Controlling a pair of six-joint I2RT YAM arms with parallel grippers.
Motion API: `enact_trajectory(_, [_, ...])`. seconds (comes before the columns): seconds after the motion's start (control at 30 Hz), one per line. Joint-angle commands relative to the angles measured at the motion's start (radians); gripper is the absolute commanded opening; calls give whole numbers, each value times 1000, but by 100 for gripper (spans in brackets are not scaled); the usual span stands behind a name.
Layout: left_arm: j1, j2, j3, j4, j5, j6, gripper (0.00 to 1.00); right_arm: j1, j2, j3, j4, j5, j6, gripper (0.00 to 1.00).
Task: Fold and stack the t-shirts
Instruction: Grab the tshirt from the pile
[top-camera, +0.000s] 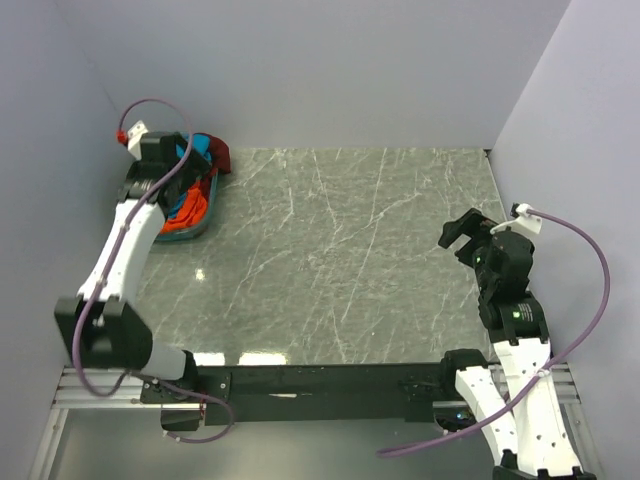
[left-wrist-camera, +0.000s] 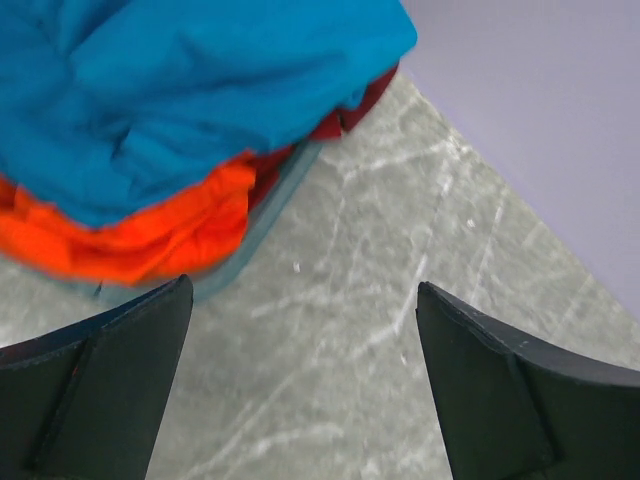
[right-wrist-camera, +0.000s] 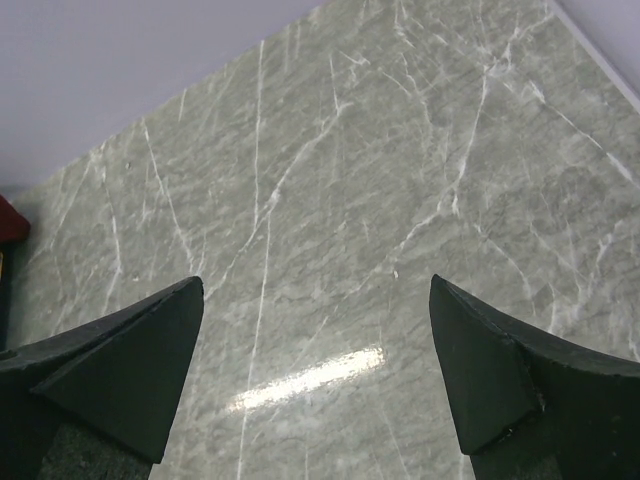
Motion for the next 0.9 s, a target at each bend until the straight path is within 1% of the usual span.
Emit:
enact_trajectory(0.0, [-1,136,131,22,-75,71,99,2,36,66,-8,2,2,100])
enact_trajectory(0.03, [-1,170,163,13,-95,76,100,2,48,72,-19,16,6,100])
enact_trajectory(0.07, [-1,243,245,-34,-116,84,100,2,57,75,-23,20,3,100])
enact_trajectory(0.1, [1,279,289,-54,-144,102,99,2,71,78,-30,16,-6,100])
enact_trajectory(0.13, [1,313,324,-62,-194,113,99,0,77,78,-31,7,-9,100])
enact_trajectory(0.17, [1,374,384,-73,-216,128,99,0,83,80,-33,-3,-9,99])
enact_trajectory(0.23, [8,436,473,-88,-233,157,99,2,88,75,-30,-33,-14,98])
enact_trajectory(0.27, [13,492,497,-94,-216,167,100,2,88,73,-27,-38,-15,98])
enact_trajectory(0.4, [38,594,576,-86,-114,213,99,2,94,69,-26,-37,-17,97])
enact_trajectory(0.5, [38,654,631,-114,-112,214,99,2,102,72,-30,-23,-18,97])
enact_trajectory(0.53, [38,661,642,-122,-117,214,95,0,103,72,-30,-23,-21,97])
enact_trajectory(0.6, [38,677,640,-111,-118,220,91,2,108,75,-28,-24,-21,96])
enact_trajectory(0.63, [60,680,645,-111,-117,222,81,2,109,75,-30,-26,-23,96])
enact_trajectory(0.7, [76,694,653,-122,-106,224,72,2,115,78,-36,-20,-26,96])
enact_trajectory(0.73, [79,700,660,-126,-98,230,58,0,115,78,-37,-18,-24,96])
enact_trajectory(0.8, [84,703,660,-129,-94,247,47,0,115,75,-33,-18,-26,96])
enact_trajectory(0.83, [85,700,660,-128,-100,254,24,2,117,72,-30,-21,-24,95])
enact_trajectory(0.87, [87,698,660,-131,-107,259,12,0,117,67,-23,-29,-24,95])
